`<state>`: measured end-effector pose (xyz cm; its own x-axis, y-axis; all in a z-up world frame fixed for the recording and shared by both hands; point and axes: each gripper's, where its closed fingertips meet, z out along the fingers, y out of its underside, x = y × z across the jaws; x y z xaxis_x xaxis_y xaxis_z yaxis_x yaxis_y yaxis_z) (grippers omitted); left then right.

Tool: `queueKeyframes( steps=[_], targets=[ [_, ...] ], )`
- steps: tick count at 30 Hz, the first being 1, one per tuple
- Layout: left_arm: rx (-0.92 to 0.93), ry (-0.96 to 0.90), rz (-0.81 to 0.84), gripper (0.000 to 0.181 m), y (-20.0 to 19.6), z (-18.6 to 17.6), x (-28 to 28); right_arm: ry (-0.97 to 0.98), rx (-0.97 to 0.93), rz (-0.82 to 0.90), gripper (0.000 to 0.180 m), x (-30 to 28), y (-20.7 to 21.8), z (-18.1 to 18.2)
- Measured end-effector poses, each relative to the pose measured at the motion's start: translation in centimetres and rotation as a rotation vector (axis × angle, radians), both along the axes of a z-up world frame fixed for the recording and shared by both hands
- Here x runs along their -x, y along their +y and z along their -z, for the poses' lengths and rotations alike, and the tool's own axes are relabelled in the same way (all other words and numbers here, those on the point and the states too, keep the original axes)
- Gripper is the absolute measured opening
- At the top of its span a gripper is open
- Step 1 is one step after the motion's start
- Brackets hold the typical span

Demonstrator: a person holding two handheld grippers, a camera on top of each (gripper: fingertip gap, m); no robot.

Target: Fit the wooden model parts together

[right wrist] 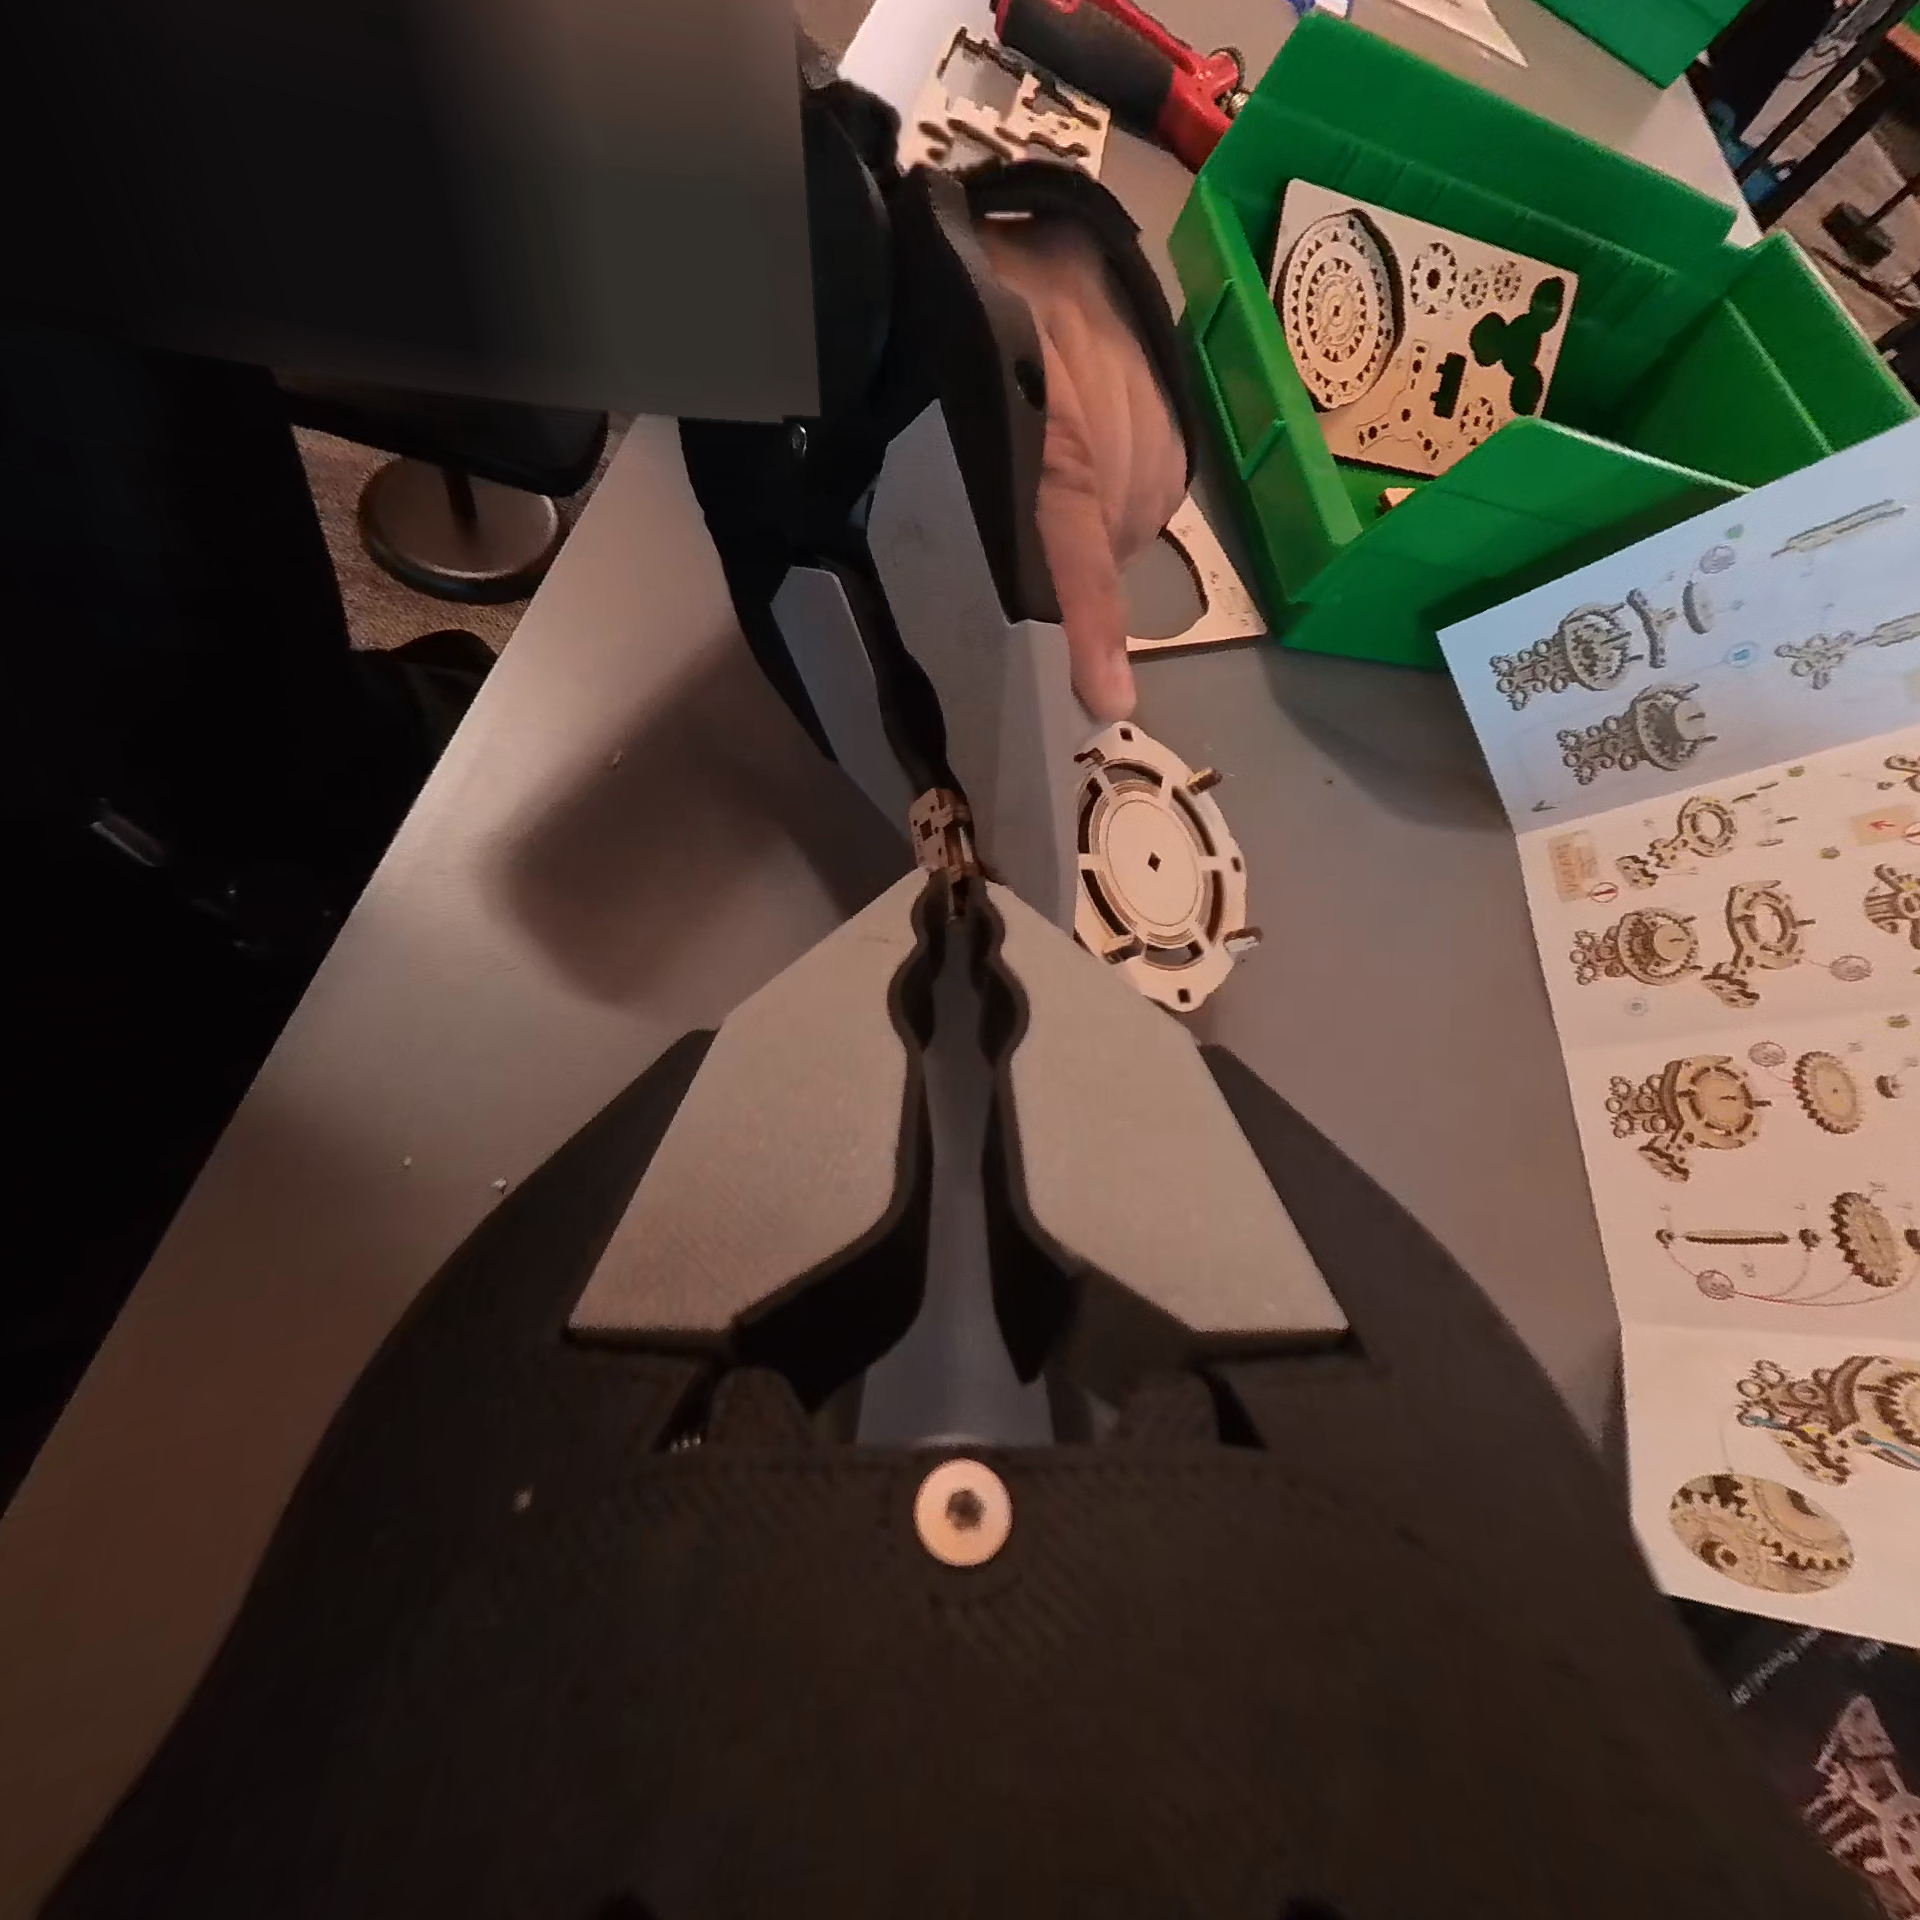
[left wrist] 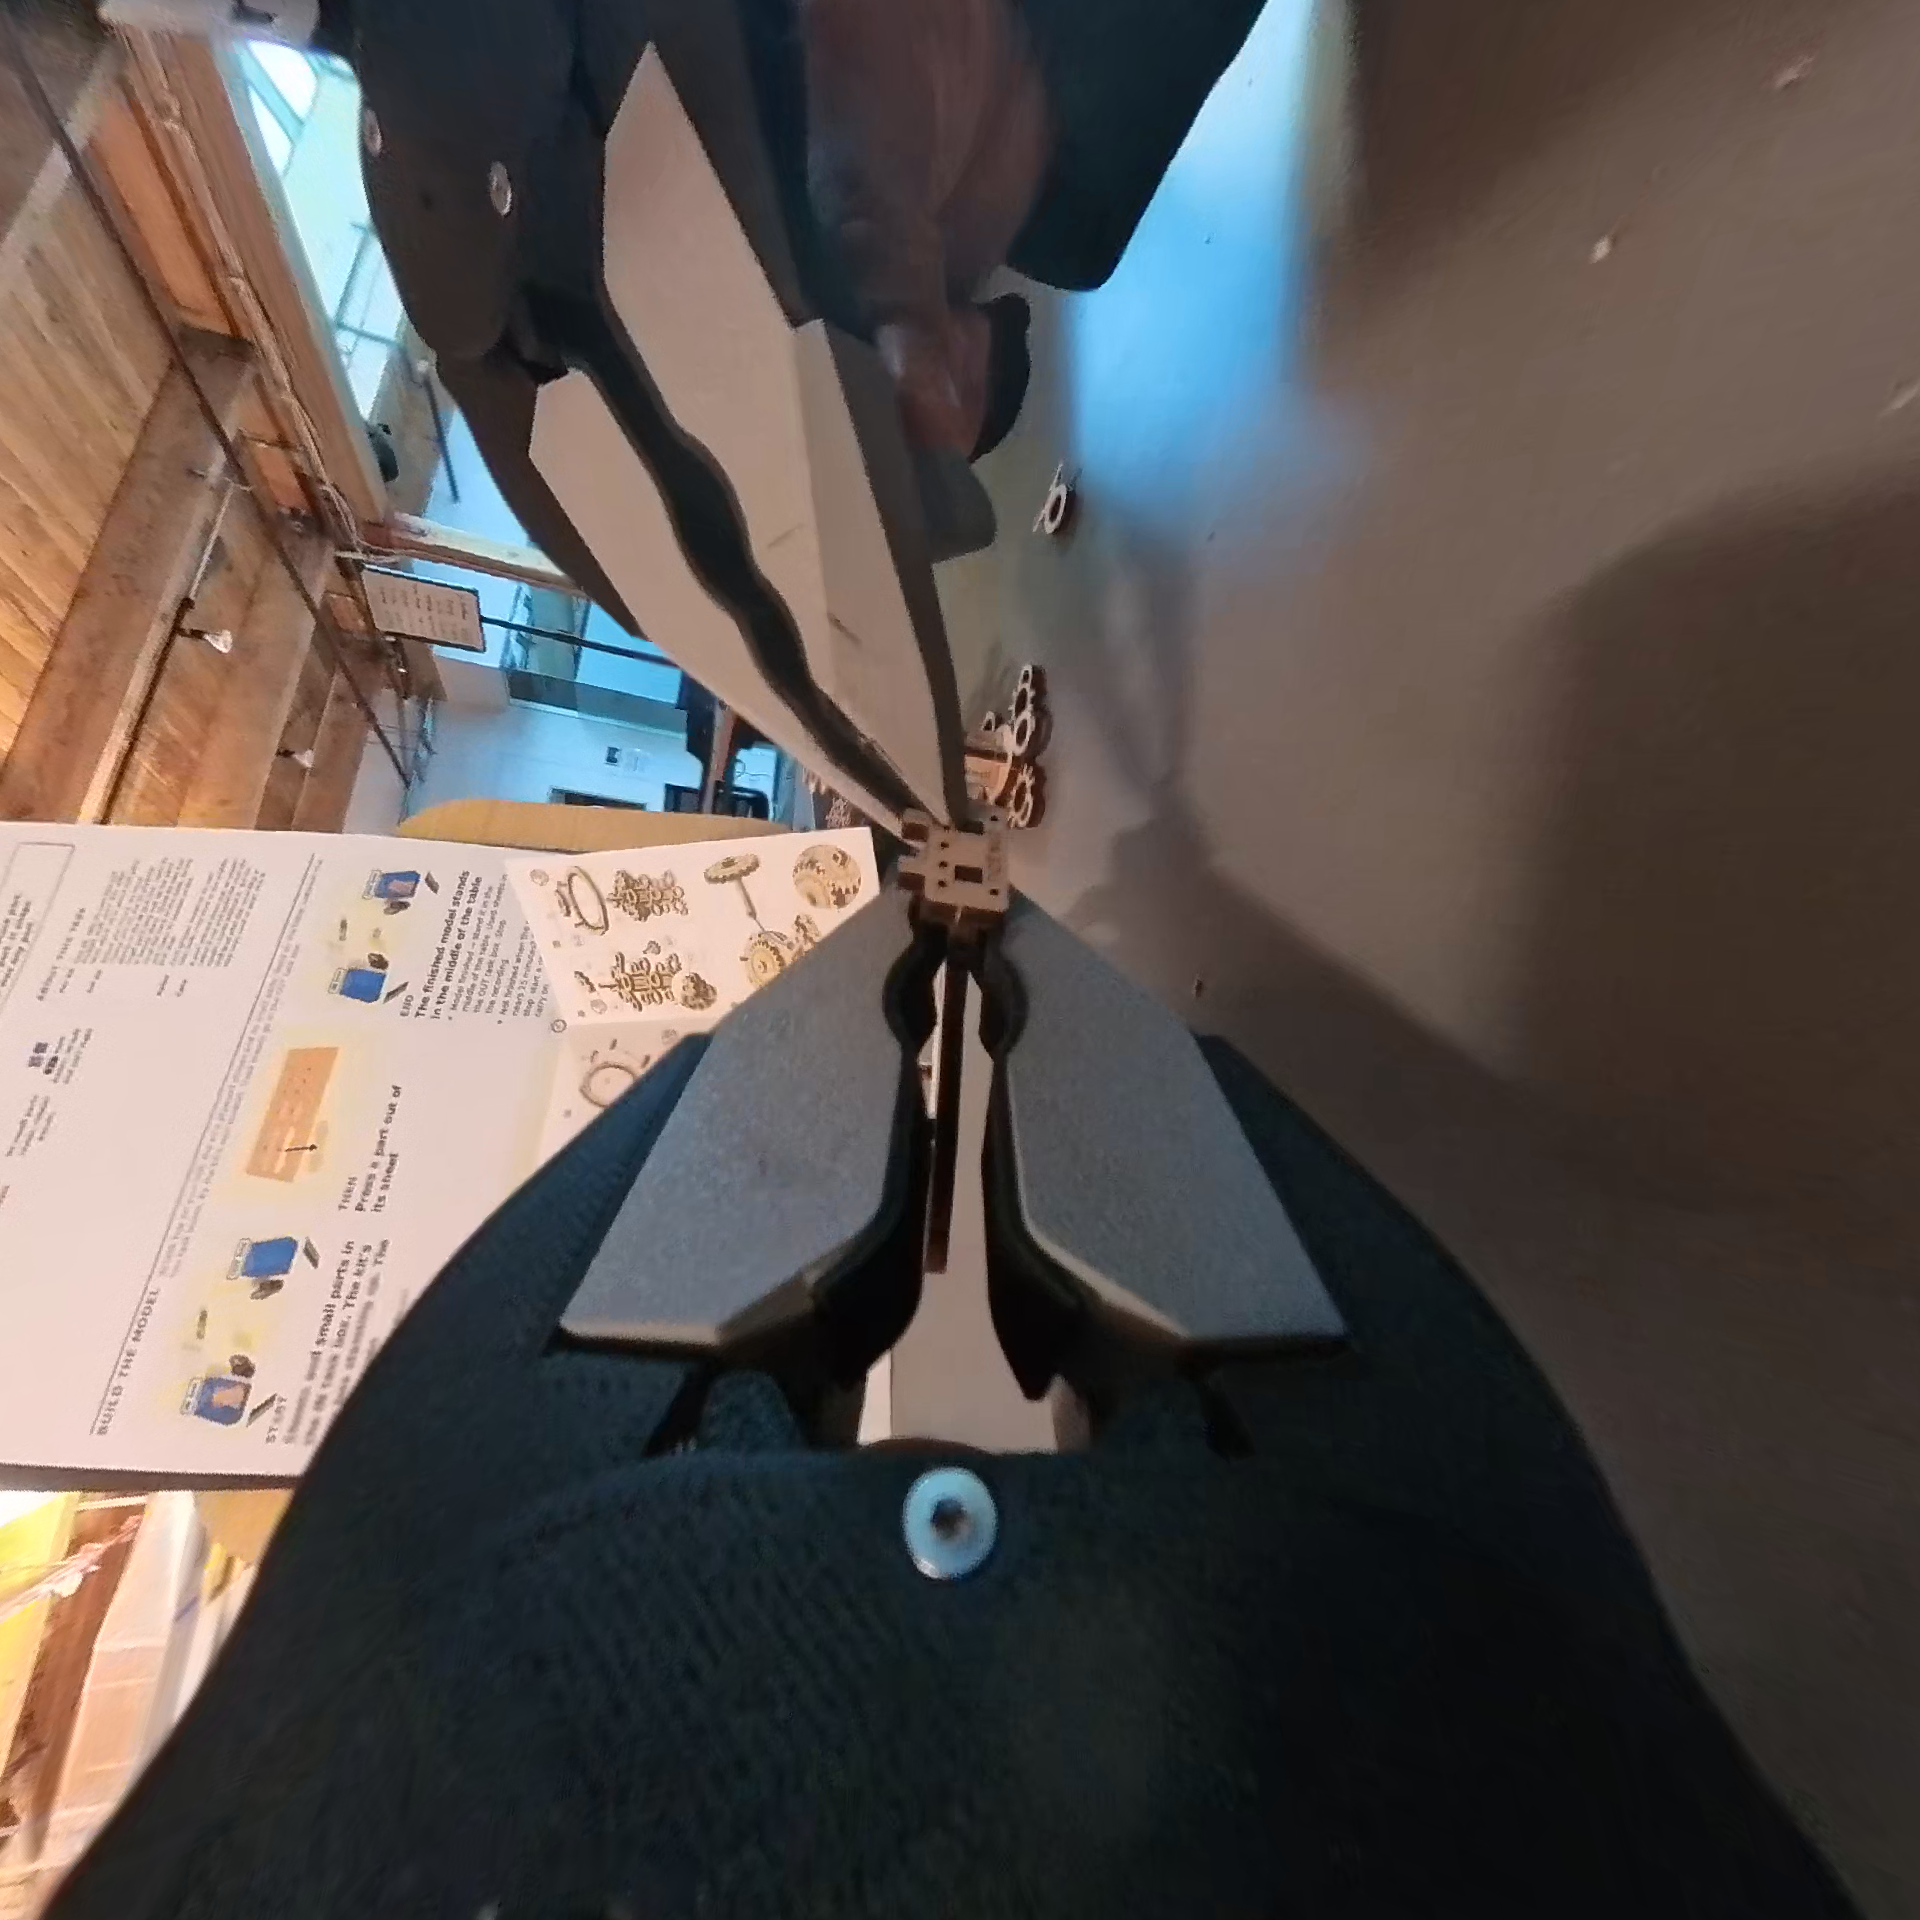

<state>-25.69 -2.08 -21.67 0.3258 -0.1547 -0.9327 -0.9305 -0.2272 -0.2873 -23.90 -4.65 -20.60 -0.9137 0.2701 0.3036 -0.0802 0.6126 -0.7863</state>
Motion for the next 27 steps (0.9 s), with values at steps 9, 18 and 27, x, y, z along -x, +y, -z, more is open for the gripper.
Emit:
queueKeyframes(
  steps=[9, 18, 27],
  targets=[
    [0.014, 0.013, 0.015, 0.001, 0.2, 0.3, -0.7, -0.074, 0.005, -0.040, 0.000, -0.6, 0.2, 0.3],
    [-0.089, 0.025, -0.009, 0.000, 0.0, -1.8, 0.1, -0.289, 0.320, 0.006, 0.004, 0.4, 1.1, -2.0],
    [-0.184, 0.009, -0.019, 0.000, -0.2, -3.5, 0.6, -0.336, 0.387, -0.008, 0.003, 0.6, -0.3, -2.2]
  ],
)
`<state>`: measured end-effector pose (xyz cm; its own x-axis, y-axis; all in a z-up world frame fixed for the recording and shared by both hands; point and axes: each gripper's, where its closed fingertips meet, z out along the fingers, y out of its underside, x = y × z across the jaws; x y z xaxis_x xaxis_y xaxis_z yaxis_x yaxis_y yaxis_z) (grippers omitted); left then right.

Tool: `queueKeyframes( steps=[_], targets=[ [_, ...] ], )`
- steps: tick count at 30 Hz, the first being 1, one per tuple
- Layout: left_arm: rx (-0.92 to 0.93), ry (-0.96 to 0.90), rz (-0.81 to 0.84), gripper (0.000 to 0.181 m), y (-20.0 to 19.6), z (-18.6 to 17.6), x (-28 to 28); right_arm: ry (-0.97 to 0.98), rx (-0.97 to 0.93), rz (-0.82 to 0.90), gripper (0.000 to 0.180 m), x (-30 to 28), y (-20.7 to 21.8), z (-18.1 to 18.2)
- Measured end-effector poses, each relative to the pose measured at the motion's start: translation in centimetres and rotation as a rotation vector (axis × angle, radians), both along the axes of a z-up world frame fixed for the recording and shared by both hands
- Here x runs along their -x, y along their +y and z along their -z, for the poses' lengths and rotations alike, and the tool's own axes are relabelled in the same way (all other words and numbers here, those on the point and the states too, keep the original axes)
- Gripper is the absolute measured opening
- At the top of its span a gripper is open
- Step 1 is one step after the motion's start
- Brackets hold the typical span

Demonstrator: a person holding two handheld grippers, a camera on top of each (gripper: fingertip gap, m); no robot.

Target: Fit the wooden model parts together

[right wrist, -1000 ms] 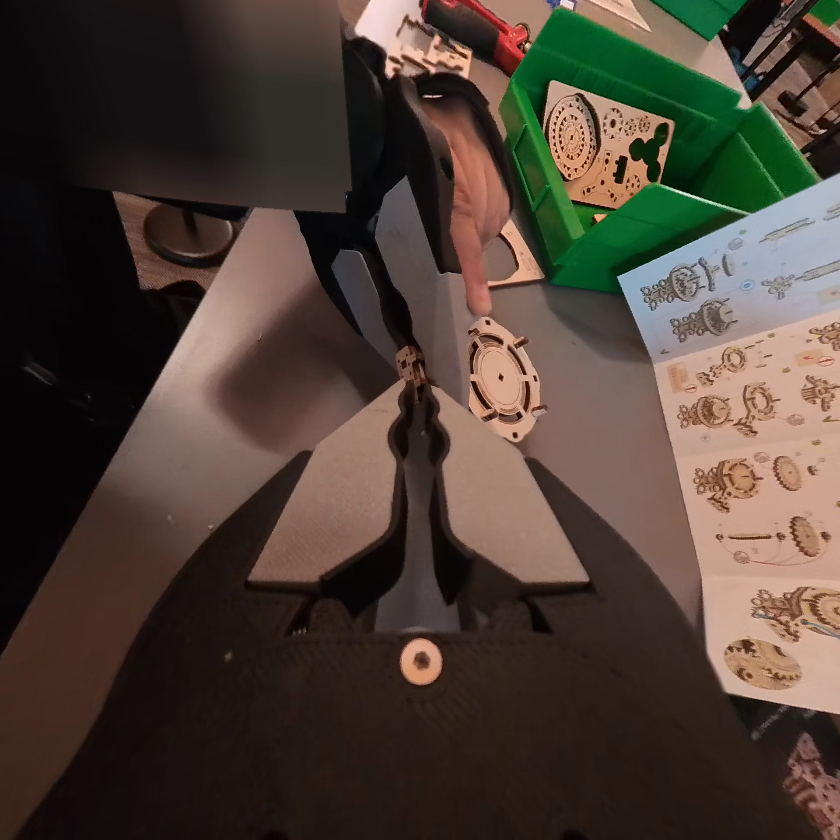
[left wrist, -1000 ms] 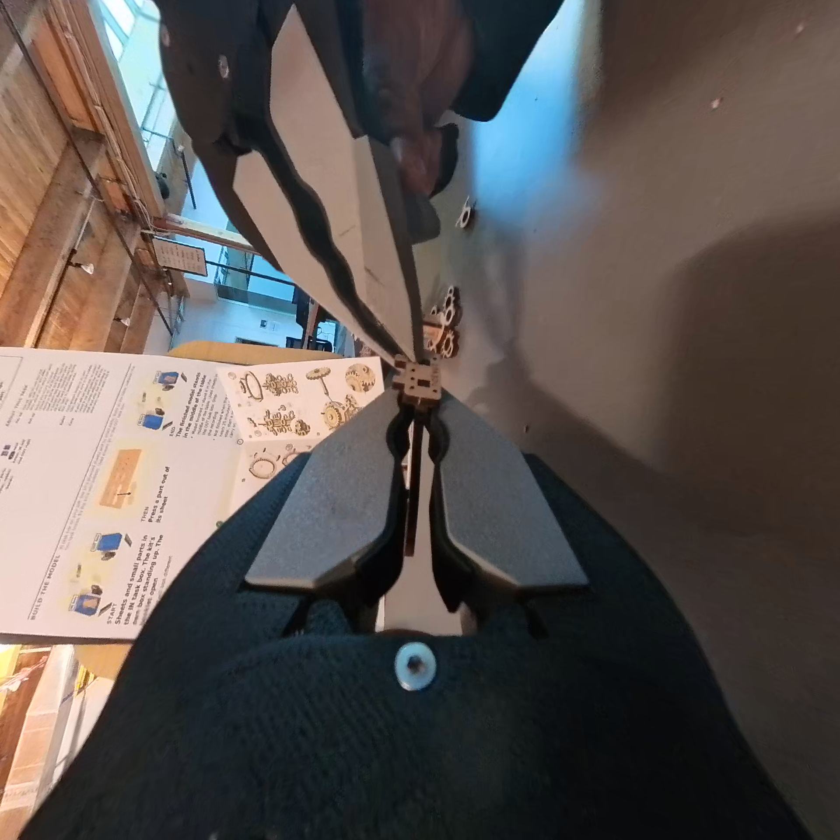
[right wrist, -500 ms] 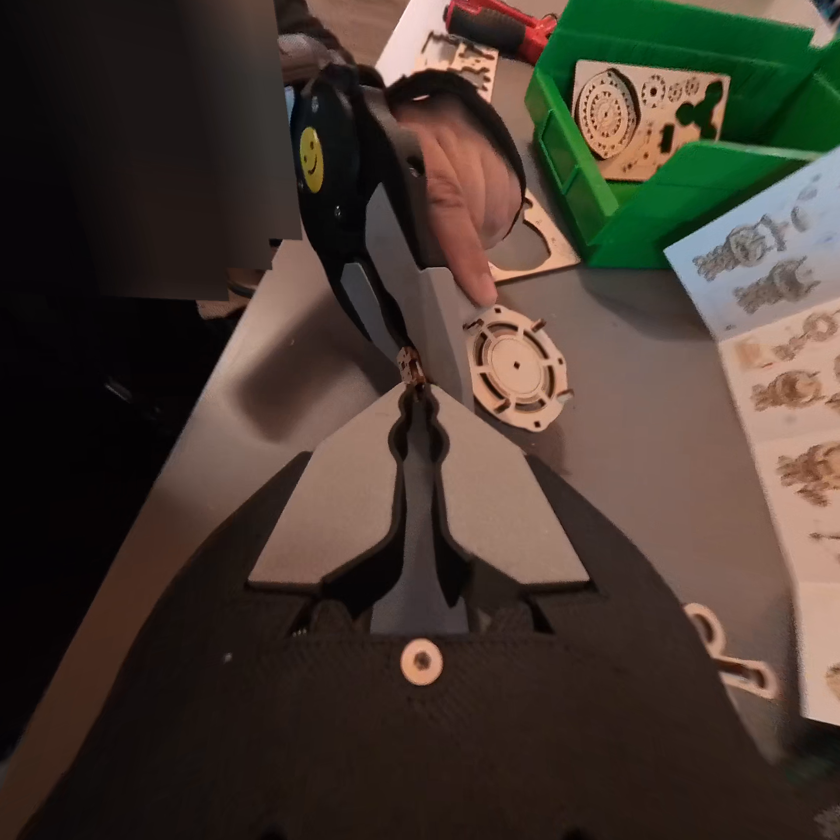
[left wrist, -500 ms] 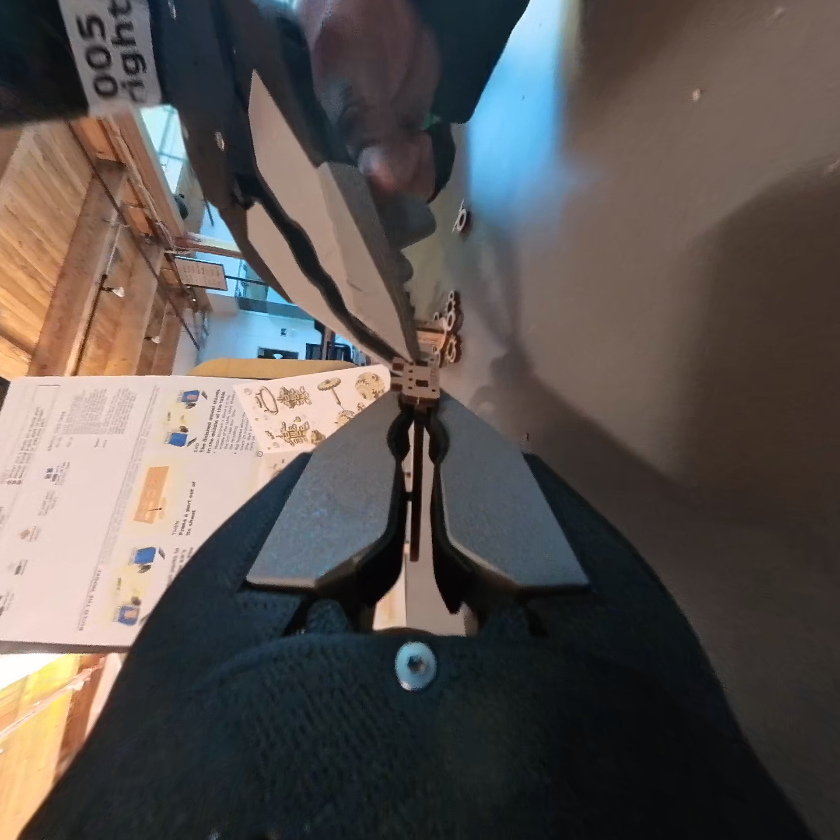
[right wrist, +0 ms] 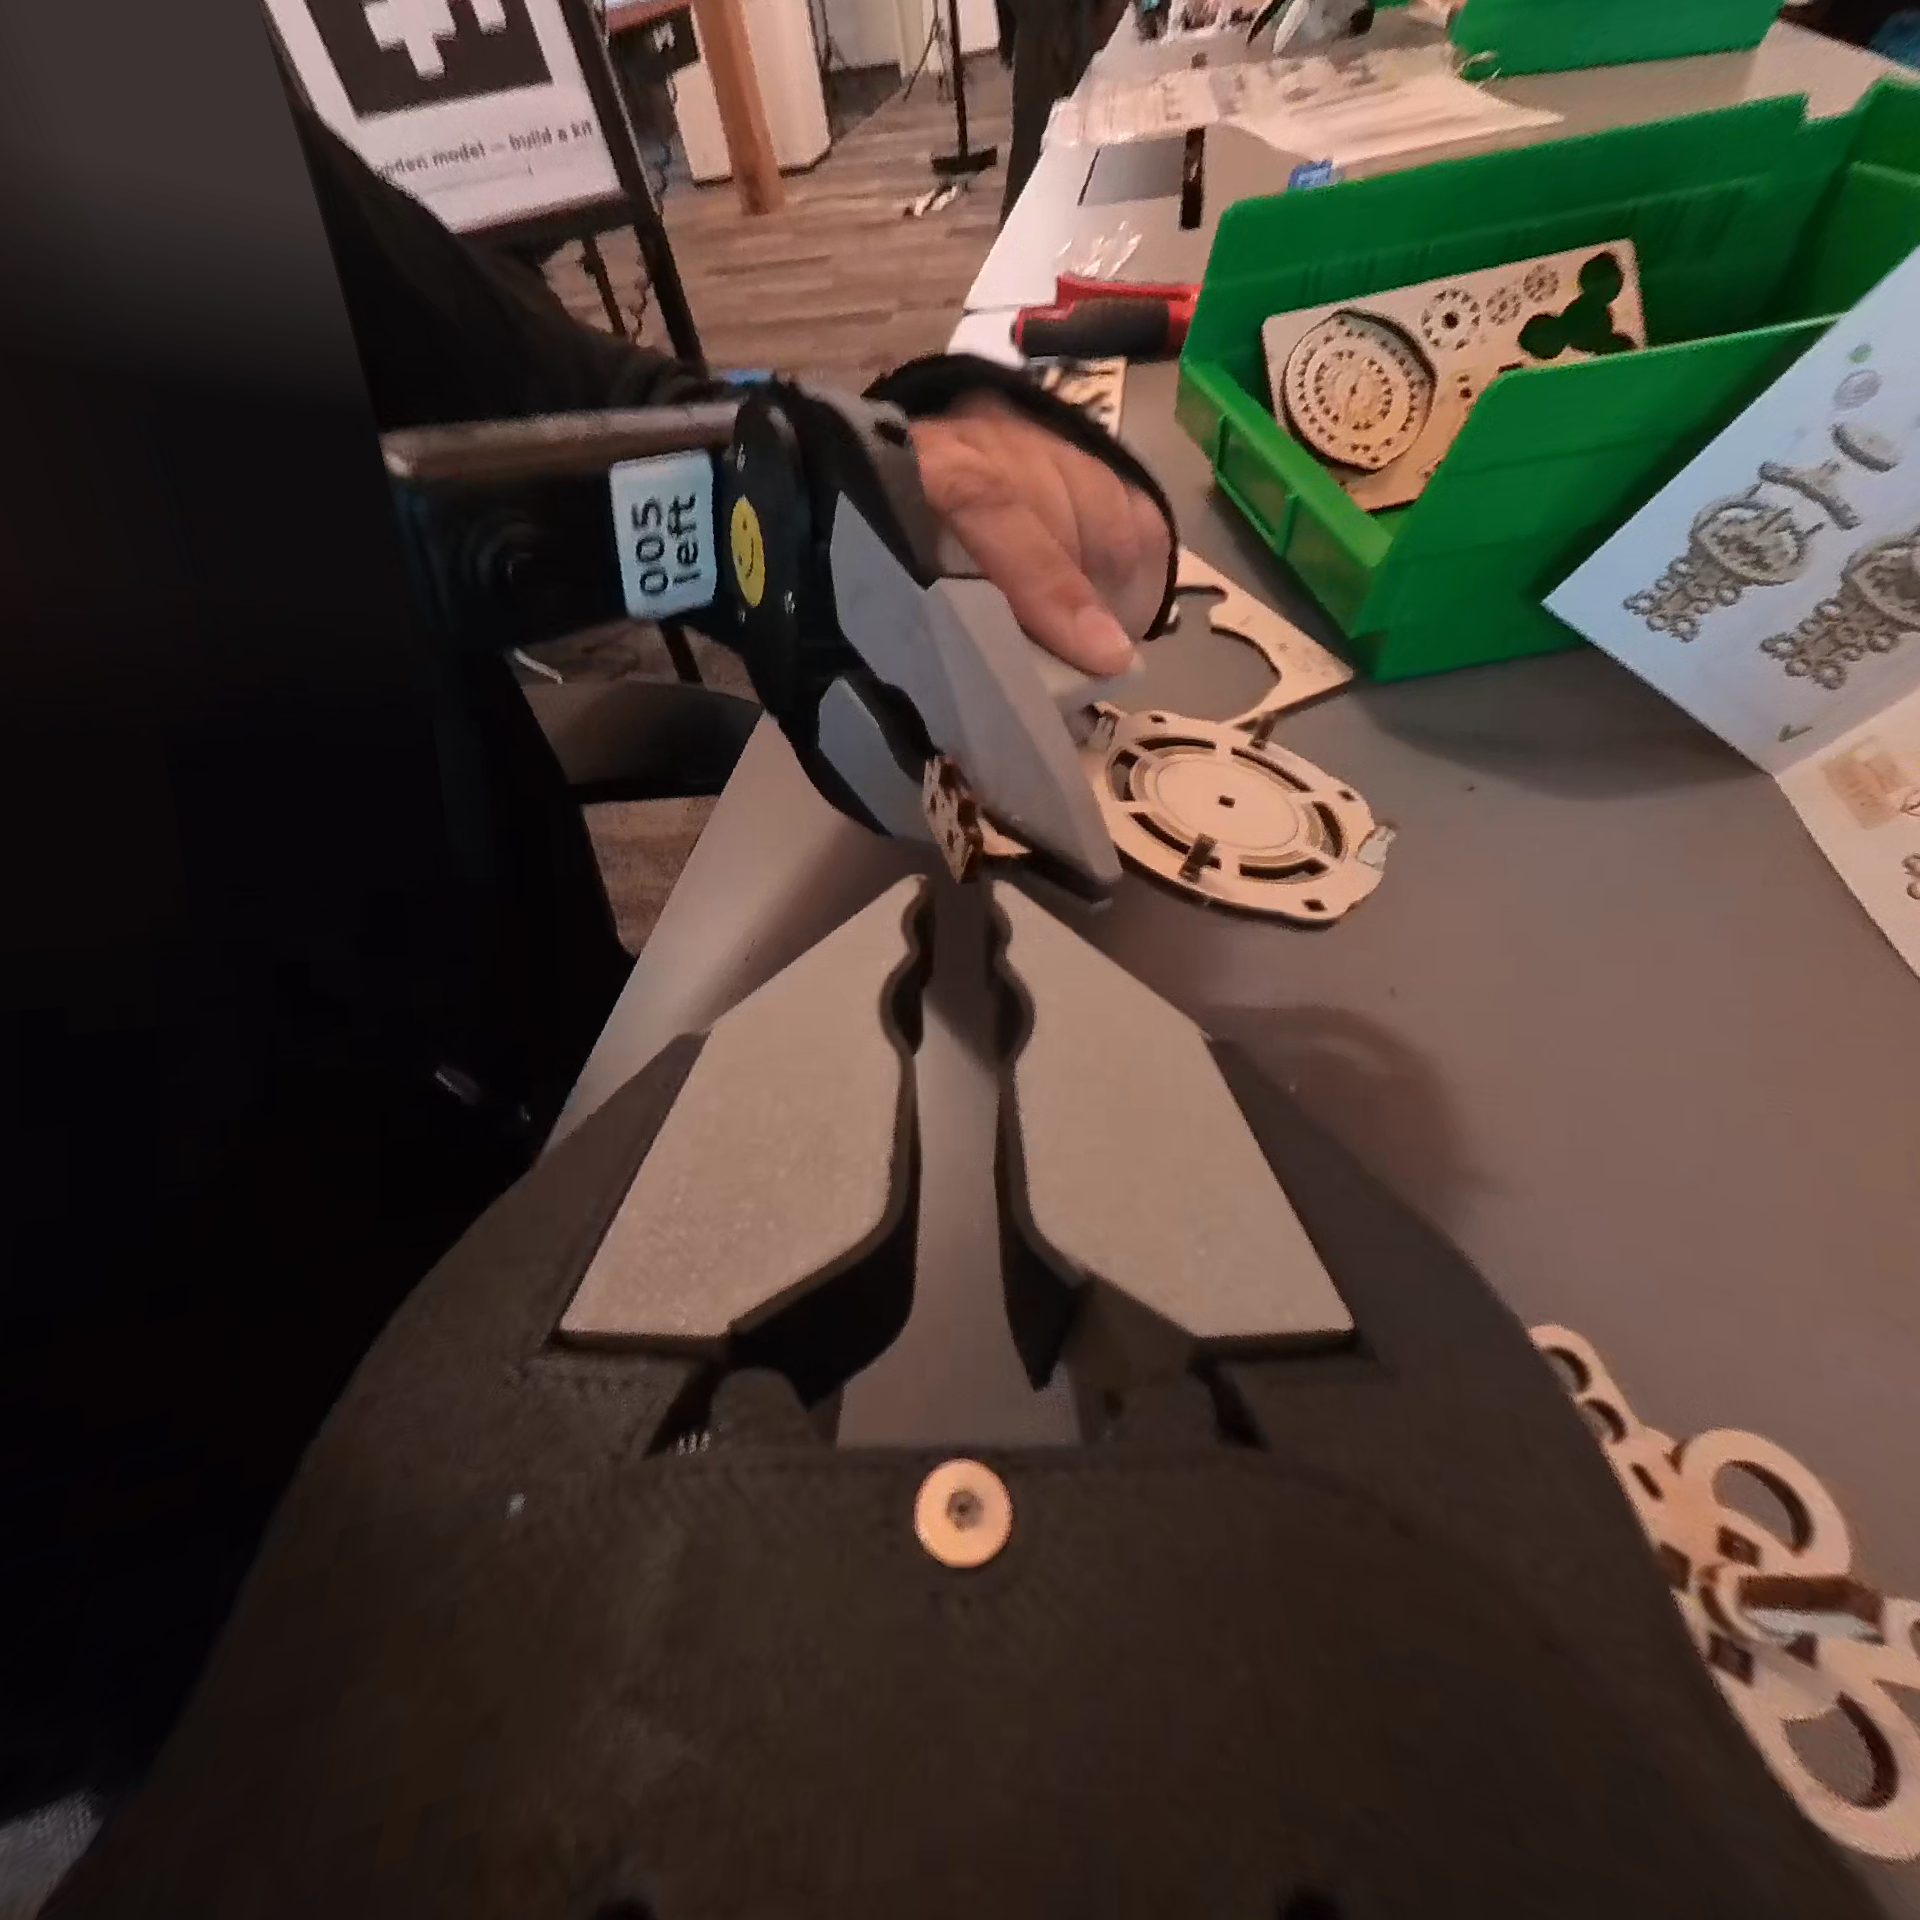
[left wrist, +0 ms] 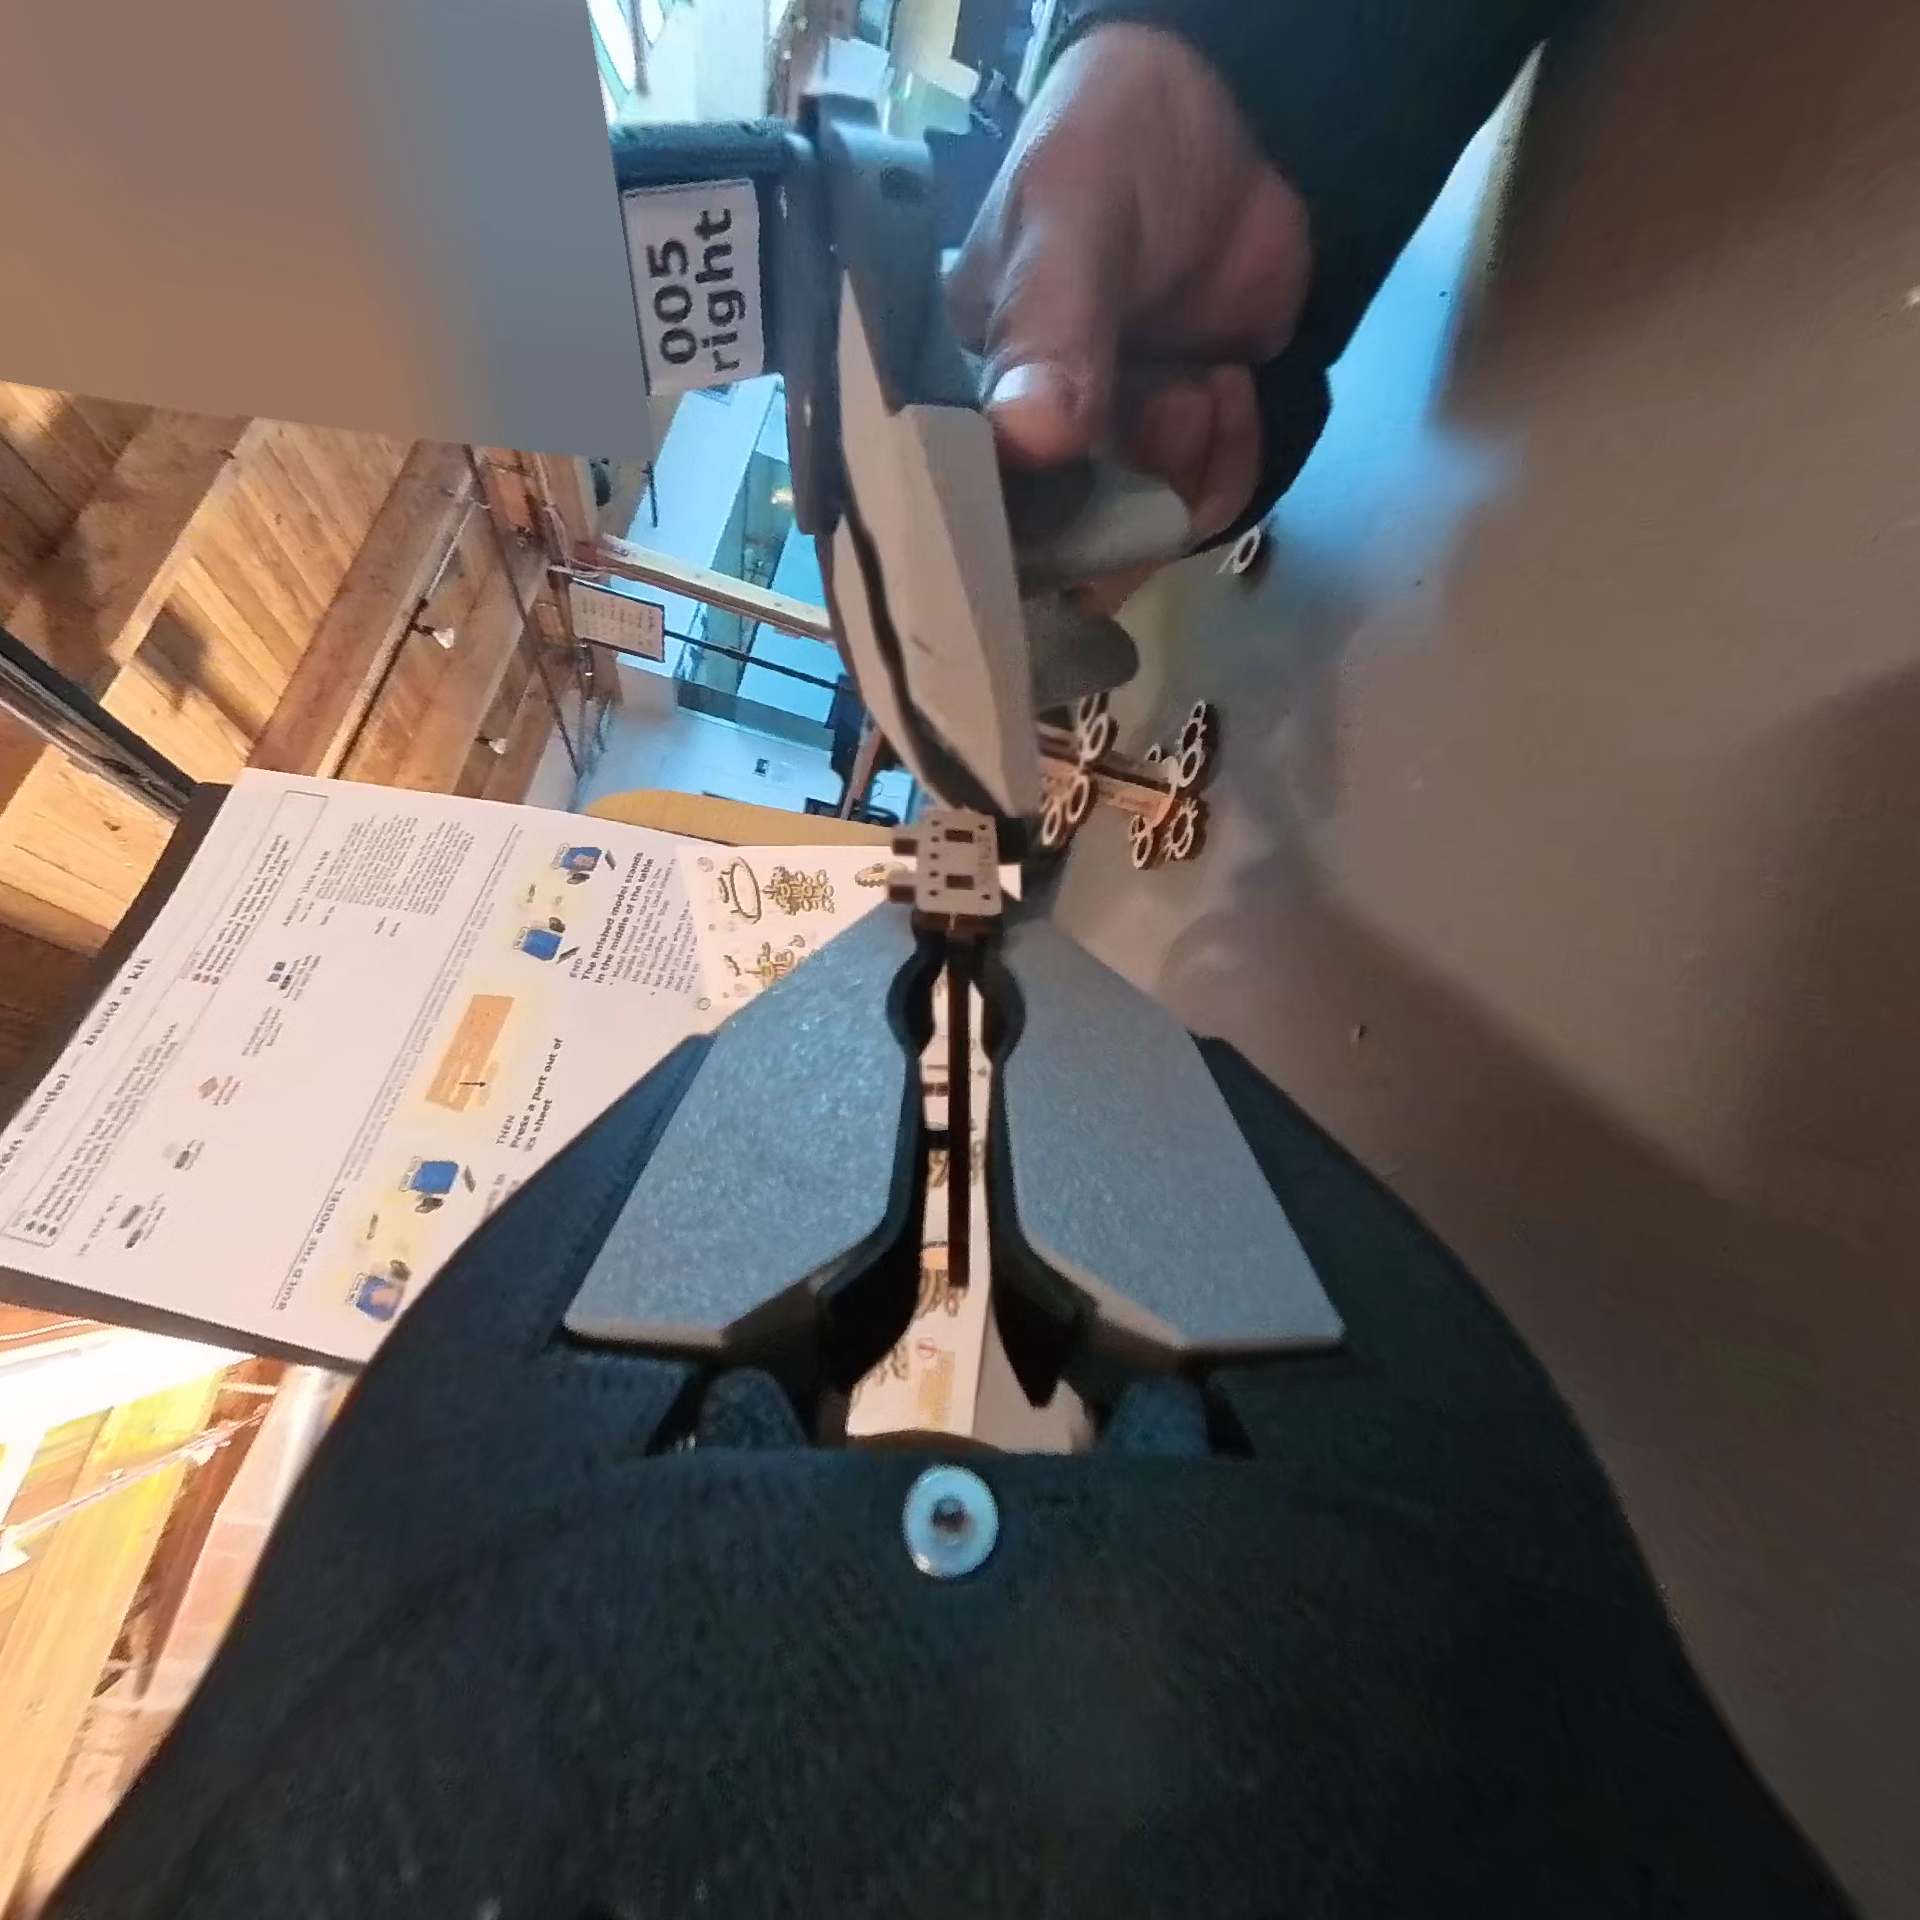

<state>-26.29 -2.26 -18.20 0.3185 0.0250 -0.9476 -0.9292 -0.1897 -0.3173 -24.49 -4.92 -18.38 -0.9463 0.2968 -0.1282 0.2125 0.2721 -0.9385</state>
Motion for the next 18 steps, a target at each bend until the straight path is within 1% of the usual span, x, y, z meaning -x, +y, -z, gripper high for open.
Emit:
queueKeyframes(
  steps=[4, 8, 12, 13, 15, 18],
  targets=[
    [-0.040, 0.019, -0.039, 0.000, 0.1, -0.6, 0.5, -0.063, 0.095, 0.021, 0.008, 0.3, 0.1, -0.8],
    [-0.074, 0.024, -0.088, 0.000, 0.2, -1.4, 1.1, -0.076, 0.186, 0.059, 0.007, 1.0, 0.1, -1.6],
    [-0.076, 0.083, -0.181, 0.000, 0.1, -1.5, 2.3, -0.213, 0.330, 0.101, 0.009, 2.0, 0.1, -1.8],
    [-0.076, 0.090, -0.192, 0.000, 0.1, -1.4, 2.5, -0.245, 0.360, 0.105, 0.009, 2.2, 0.1, -1.8],
    [-0.087, 0.055, -0.188, 0.000, 0.1, -1.6, 2.4, -0.287, 0.415, 0.099, 0.002, 2.4, 0.2, -2.0],
    [-0.113, 0.033, -0.182, 0.000, 0.1, -2.1, 2.4, -0.334, 0.485, 0.066, 0.002, 2.2, 0.1, -2.4]
  ],
)
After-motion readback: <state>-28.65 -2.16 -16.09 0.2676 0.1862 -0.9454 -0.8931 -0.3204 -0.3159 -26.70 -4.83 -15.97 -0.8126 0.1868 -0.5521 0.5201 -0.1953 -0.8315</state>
